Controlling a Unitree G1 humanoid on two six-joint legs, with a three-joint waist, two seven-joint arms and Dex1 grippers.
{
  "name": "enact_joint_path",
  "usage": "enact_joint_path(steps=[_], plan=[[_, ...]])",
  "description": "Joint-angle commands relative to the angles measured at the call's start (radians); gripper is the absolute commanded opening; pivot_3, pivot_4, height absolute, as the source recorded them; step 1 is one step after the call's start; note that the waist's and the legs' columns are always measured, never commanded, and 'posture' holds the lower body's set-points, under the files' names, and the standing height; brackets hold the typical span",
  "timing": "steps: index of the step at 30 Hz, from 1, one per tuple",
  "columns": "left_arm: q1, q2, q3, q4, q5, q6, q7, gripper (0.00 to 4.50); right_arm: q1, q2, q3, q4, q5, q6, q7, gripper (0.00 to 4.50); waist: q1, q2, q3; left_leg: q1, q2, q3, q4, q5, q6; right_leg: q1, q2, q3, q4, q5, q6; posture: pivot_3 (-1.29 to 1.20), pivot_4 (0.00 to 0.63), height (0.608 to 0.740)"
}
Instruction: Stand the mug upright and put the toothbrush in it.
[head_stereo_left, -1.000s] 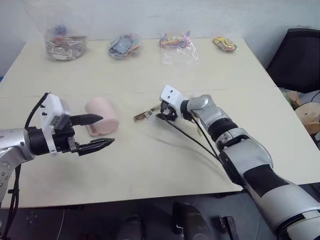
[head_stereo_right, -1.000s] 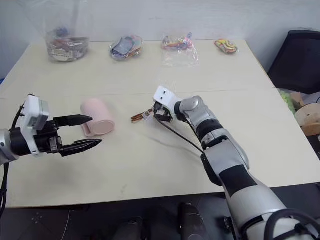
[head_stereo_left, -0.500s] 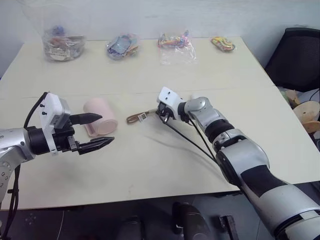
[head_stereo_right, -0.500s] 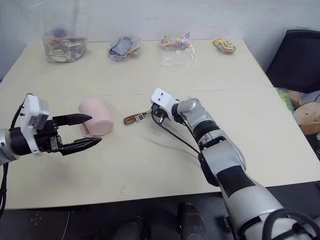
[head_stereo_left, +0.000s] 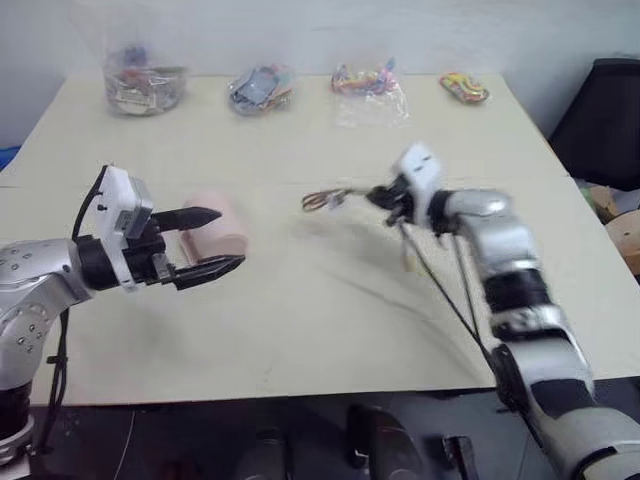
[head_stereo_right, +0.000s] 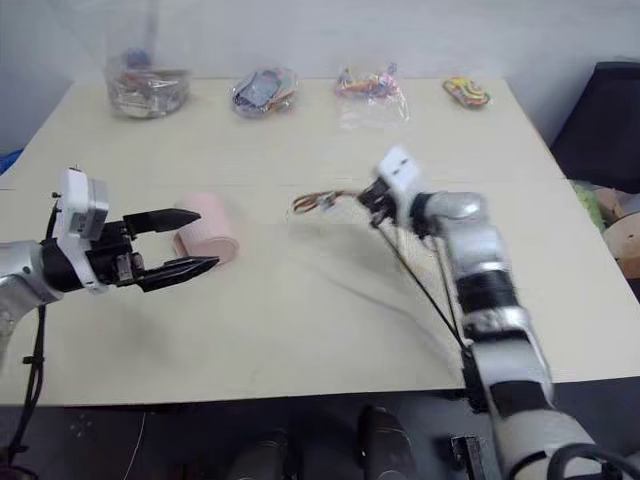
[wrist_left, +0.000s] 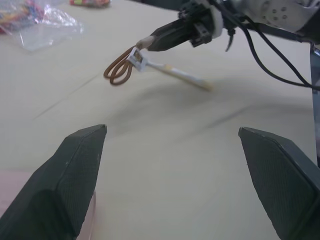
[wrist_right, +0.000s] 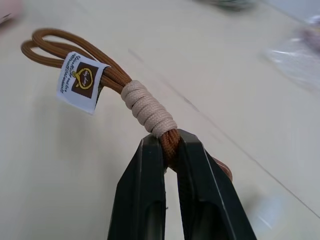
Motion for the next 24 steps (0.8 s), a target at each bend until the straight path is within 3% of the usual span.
enact_joint_path(steps=[1,5,10,16,20,24], plan=[[-0.066,-0.049,-0.086,-0.011,-0.005,-0.011,-0.016,4.5,0.166,-0.119,-0.229,-0.274,0.04,0.27,-0.076,0.02,0.023,0.0,0.0,0.0,-0.001,0.002,0.0,0.0,0.0,0.0,0.0,0.0,0.0,0.0,0.0,0.0,0.15,0.74],[-0.137,-0.107,-0.186,0.016,0.032,-0.035,-0.05,4.5,0.399,-0.166,-0.378,-0.367,0.032,0.345,-0.153,0.02,0.039,-0.001,-0.001,0.001,-0.004,0.007,0.001,0.0,0.0,0.003,0.003,-0.001,-0.001,0.002,0.003,0.0,0.15,0.74],[-0.207,-0.14,-0.262,0.037,0.055,-0.047,-0.11,4.5,0.584,-0.113,-0.466,-0.348,0.048,0.301,-0.248,0.02,0.025,-0.001,-0.001,0.013,-0.003,0.019,-0.005,0.0,0.0,0.004,0.005,0.005,0.001,0.002,0.003,0.0,0.15,0.74],[-0.208,-0.127,-0.267,0.058,0.088,-0.068,-0.164,4.5,0.61,-0.117,-0.507,-0.358,0.109,0.305,-0.282,2.05,0.016,-0.001,-0.001,0.016,-0.002,0.022,-0.006,0.0,0.0,0.004,0.006,0.007,0.001,0.002,0.003,0.0,0.15,0.74],[-0.164,-0.094,-0.168,0.048,0.035,0.035,-0.091,4.5,0.591,-0.224,-0.467,-0.426,0.169,0.294,-0.198,3.47,0.019,0.001,0.001,0.016,-0.003,0.022,-0.006,0.0,0.0,0.004,0.006,0.008,0.0,0.002,0.003,0.0,0.15,0.74],[-0.113,-0.07,0.049,0.056,-0.022,0.196,0.12,4.5,0.484,-0.303,-0.412,-0.559,0.403,0.377,-0.027,3.47,0.014,0.0,0.001,0.016,-0.001,0.016,-0.005,0.0,0.0,0.004,0.007,0.008,0.0,0.002,0.003,0.0,0.15,0.74]])
